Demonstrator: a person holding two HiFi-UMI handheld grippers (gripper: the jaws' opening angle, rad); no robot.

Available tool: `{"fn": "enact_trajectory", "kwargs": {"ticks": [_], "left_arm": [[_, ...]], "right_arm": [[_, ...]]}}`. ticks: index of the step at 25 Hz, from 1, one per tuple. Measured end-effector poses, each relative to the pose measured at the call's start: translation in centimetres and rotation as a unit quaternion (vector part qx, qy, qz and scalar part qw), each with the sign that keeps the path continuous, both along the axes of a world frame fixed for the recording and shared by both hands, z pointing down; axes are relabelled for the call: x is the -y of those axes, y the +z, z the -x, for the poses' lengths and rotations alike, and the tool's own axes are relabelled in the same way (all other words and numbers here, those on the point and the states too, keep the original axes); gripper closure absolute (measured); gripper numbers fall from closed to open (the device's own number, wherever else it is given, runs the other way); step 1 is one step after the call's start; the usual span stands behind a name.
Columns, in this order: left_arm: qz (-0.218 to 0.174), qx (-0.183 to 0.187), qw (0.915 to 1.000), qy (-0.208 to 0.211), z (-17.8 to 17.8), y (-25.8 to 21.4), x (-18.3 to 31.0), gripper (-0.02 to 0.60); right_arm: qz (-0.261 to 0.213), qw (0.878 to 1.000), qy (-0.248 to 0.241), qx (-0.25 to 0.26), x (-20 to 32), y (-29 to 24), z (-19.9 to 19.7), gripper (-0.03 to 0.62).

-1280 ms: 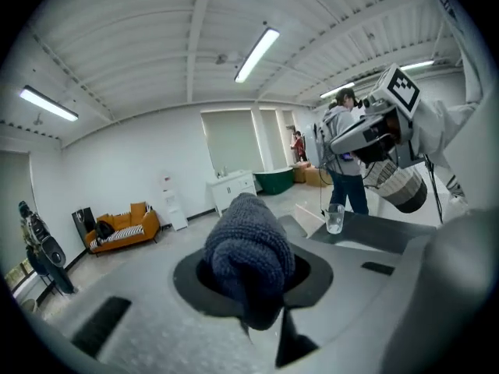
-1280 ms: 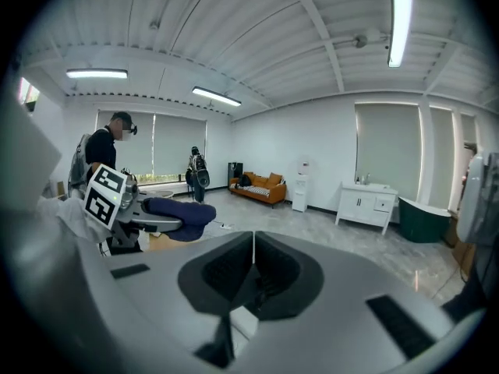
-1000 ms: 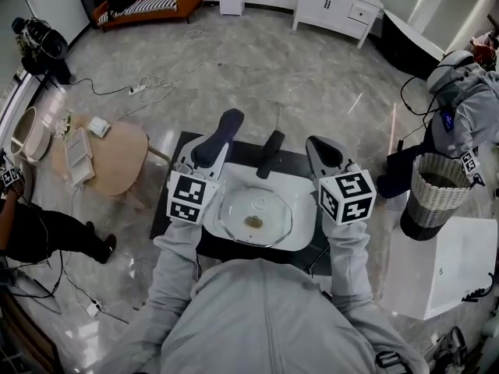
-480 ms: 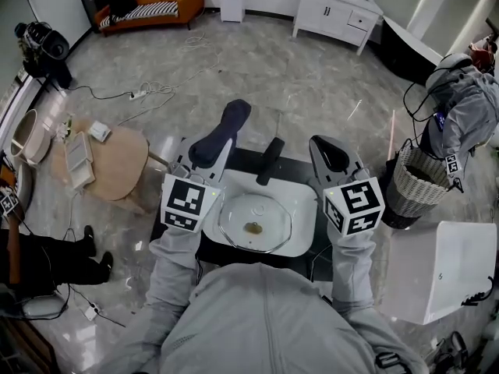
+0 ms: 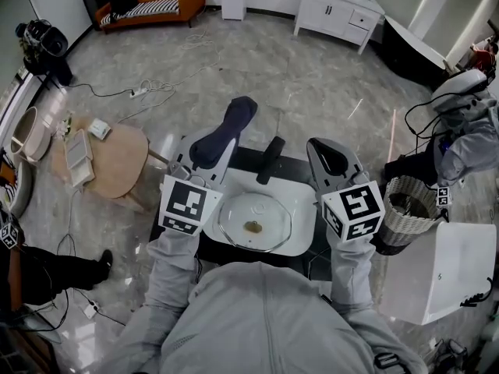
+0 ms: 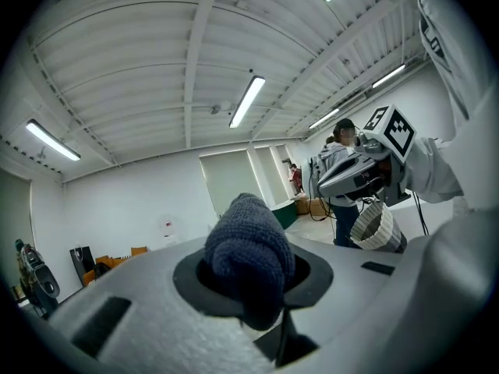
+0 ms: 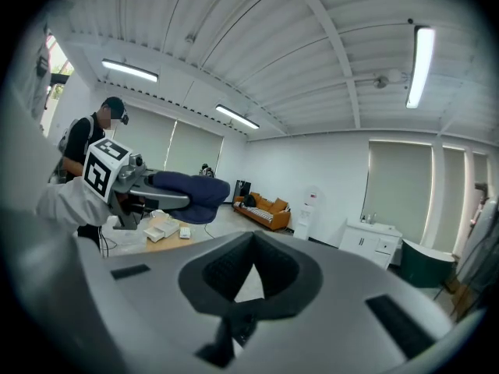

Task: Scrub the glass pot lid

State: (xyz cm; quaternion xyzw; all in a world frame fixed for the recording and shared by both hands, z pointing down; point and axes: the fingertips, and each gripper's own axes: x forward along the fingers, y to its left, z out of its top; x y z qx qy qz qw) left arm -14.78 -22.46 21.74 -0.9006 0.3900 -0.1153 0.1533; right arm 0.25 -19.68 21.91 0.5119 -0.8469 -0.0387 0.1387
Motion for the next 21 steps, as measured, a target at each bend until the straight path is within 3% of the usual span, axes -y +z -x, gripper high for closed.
{"fn": "enact_trajectory", "kwargs": {"ticks": [21], "left_arm": [[0.019,0.009,0.9998,0.006,-0.3,1.7,-0.5,0.494]], "right_arm": [[0.015,1.0,-0.006,0.015,-0.2,1.4,0.0,0.565]]}}
